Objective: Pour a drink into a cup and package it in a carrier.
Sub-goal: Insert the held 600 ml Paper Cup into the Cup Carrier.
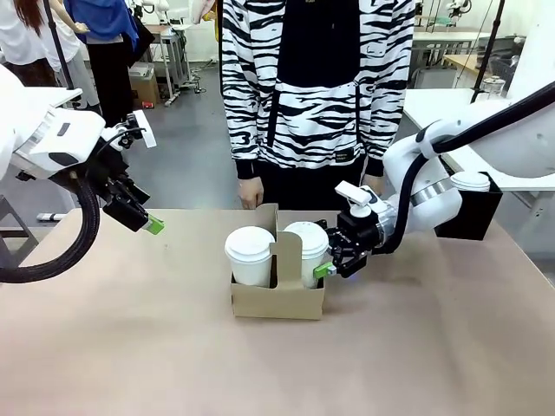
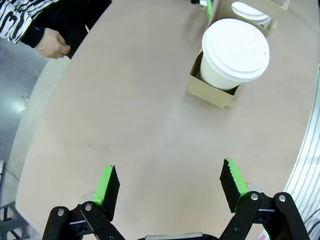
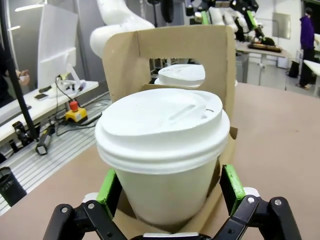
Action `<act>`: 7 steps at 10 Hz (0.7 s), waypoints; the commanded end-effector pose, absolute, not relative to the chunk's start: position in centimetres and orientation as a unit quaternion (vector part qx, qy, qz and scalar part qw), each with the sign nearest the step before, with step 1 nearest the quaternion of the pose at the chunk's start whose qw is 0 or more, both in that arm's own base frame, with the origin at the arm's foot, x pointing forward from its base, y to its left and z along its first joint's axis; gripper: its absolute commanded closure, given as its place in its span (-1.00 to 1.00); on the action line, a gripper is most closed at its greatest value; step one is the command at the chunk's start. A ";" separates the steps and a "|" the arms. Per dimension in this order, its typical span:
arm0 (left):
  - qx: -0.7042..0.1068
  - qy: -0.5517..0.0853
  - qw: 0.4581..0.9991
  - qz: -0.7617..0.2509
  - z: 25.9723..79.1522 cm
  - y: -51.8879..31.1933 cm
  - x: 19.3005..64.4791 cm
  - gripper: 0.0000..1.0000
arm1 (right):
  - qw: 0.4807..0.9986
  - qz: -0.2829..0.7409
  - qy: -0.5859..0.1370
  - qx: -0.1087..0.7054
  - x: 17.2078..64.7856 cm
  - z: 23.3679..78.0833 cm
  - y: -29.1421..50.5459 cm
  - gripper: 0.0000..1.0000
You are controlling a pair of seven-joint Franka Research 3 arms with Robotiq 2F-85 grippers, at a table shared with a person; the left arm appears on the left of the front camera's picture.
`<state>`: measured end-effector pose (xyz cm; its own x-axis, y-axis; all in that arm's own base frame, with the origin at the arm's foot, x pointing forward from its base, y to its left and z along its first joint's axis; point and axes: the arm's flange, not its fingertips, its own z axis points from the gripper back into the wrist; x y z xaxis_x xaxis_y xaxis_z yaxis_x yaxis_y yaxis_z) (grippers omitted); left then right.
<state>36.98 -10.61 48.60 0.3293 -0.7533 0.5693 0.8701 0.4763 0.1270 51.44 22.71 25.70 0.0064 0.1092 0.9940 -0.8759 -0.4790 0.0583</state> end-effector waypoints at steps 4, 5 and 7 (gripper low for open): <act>-0.108 -0.289 0.812 -0.496 48.7 -10.7 37.0 -1.00 | 0.497 0.601 -0.332 0.531 52.0 29.2 13.9 -1.00; -0.108 -0.289 0.812 -0.496 48.7 -10.7 37.0 -1.00 | 0.564 0.564 -0.325 0.509 51.2 30.4 11.1 -1.00; -0.108 -0.289 0.812 -0.496 48.7 -10.7 37.0 -1.00 | 0.709 0.444 -0.295 0.462 47.5 33.0 4.5 -1.00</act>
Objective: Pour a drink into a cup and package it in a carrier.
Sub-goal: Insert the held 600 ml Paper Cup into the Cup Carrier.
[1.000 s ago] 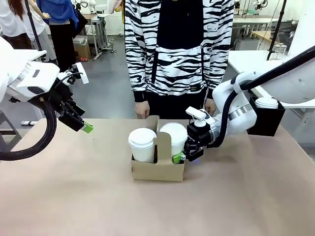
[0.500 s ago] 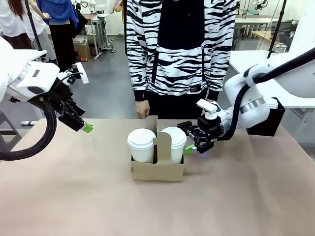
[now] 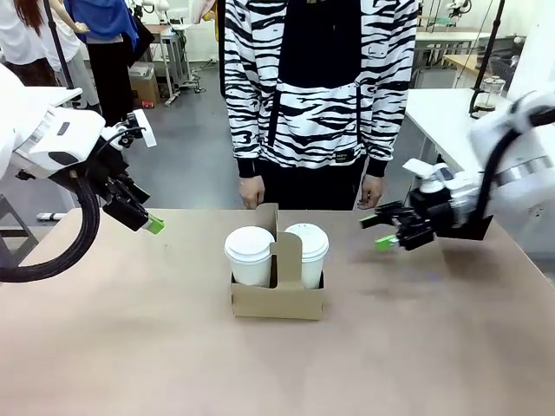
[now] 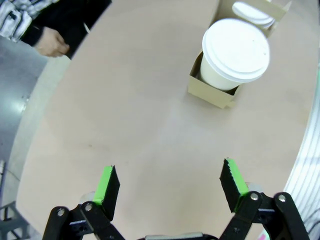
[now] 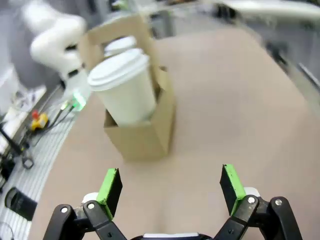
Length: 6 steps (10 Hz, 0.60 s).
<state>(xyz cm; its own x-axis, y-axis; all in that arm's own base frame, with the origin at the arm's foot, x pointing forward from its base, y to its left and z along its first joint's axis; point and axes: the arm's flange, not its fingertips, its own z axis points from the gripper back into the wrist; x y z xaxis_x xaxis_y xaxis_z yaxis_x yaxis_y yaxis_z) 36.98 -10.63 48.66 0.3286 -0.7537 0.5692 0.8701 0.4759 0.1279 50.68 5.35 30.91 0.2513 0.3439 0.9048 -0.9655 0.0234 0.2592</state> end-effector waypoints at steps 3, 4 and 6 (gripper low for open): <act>-0.108 -0.289 0.812 -0.496 48.7 -10.7 37.0 -1.00 | 0.851 0.280 -0.309 0.321 41.4 34.9 -2.2 -1.00; -0.108 -0.289 0.812 -0.496 48.7 -10.7 37.0 -1.00 | 0.870 0.246 -0.322 0.282 40.4 35.0 -3.6 -1.00; -0.108 -0.289 0.812 -0.496 48.7 -10.7 37.0 -1.00 | 0.880 0.219 -0.356 0.227 38.5 35.4 -4.7 -1.00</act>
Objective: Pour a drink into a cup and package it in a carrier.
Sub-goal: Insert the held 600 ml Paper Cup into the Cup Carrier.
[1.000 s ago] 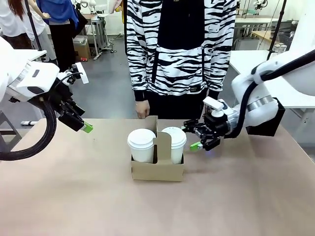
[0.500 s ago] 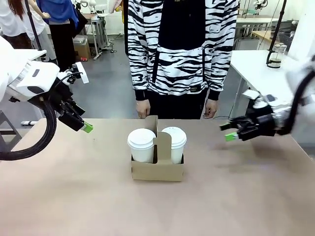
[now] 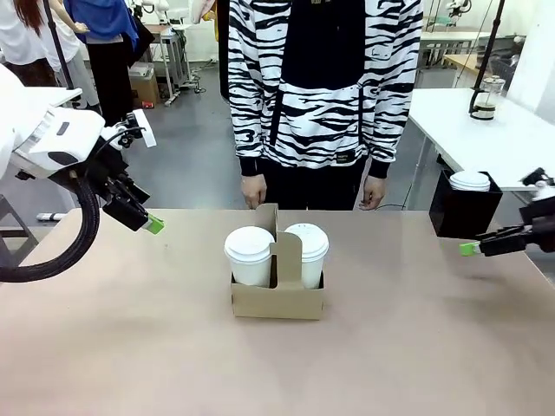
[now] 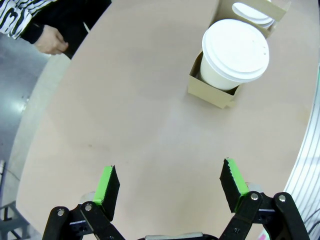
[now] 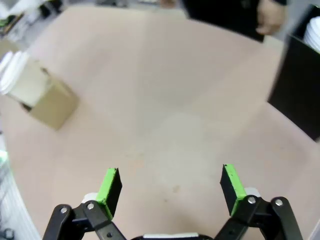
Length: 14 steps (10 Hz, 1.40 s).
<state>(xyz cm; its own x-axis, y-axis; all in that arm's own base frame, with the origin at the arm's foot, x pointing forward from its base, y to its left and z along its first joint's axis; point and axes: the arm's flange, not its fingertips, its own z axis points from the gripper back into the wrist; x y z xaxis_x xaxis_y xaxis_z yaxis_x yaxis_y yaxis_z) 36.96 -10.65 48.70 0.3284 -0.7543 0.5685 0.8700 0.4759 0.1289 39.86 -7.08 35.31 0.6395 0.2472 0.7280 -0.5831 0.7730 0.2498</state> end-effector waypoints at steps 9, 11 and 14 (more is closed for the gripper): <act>-0.108 -0.289 0.812 -0.496 48.7 -10.7 37.0 -1.00 | 0.873 0.238 -0.352 0.239 39.9 35.3 -7.1 -1.00; -0.108 -0.289 0.812 -0.496 48.7 -10.7 37.0 -1.00 | 0.873 0.238 -0.352 0.239 39.9 35.3 -7.1 -1.00; -0.108 -0.289 0.812 -0.496 48.7 -10.7 37.0 -1.00 | 0.873 0.238 -0.352 0.239 39.9 35.3 -7.1 -1.00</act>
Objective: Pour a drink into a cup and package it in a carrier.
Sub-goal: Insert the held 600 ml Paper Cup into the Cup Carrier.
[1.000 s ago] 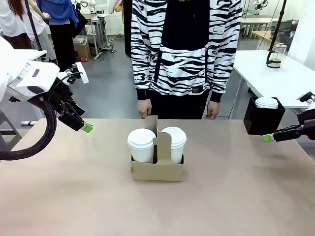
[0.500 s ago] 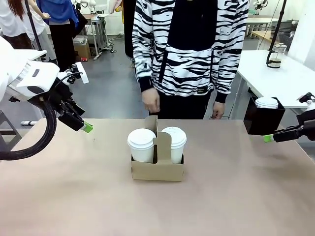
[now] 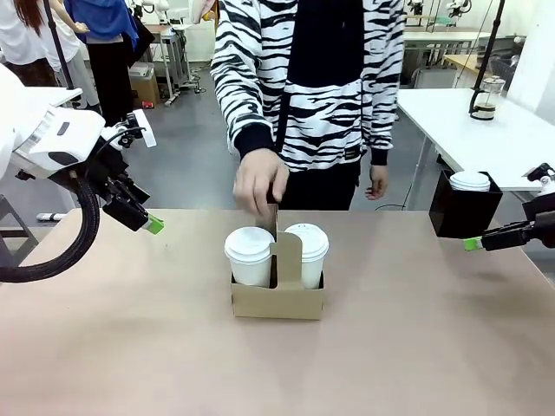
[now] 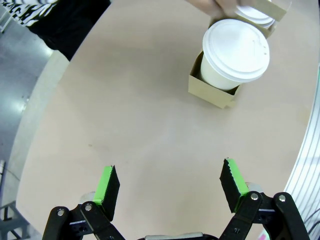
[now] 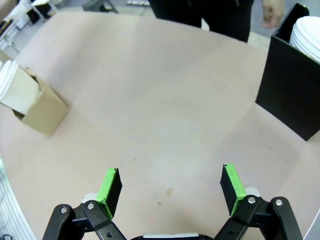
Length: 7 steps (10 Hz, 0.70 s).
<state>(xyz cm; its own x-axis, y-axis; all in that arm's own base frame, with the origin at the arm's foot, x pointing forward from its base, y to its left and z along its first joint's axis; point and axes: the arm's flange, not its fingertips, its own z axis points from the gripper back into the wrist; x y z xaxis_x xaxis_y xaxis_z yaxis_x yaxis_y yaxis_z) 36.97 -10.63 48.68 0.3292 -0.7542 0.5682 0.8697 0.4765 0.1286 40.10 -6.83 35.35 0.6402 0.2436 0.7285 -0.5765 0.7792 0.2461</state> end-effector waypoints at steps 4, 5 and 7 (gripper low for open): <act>-0.108 -0.289 0.812 -0.496 48.7 -10.7 37.0 -1.00 | 0.873 0.238 -0.352 0.239 39.9 35.3 -7.1 -1.00; -0.108 -0.289 0.812 -0.496 48.7 -10.7 37.0 -1.00 | 0.873 0.238 -0.352 0.239 39.9 35.3 -7.1 -1.00; -0.108 -0.289 0.812 -0.496 48.7 -10.7 37.0 -1.00 | 0.873 0.238 -0.352 0.239 39.9 35.3 -7.1 -1.00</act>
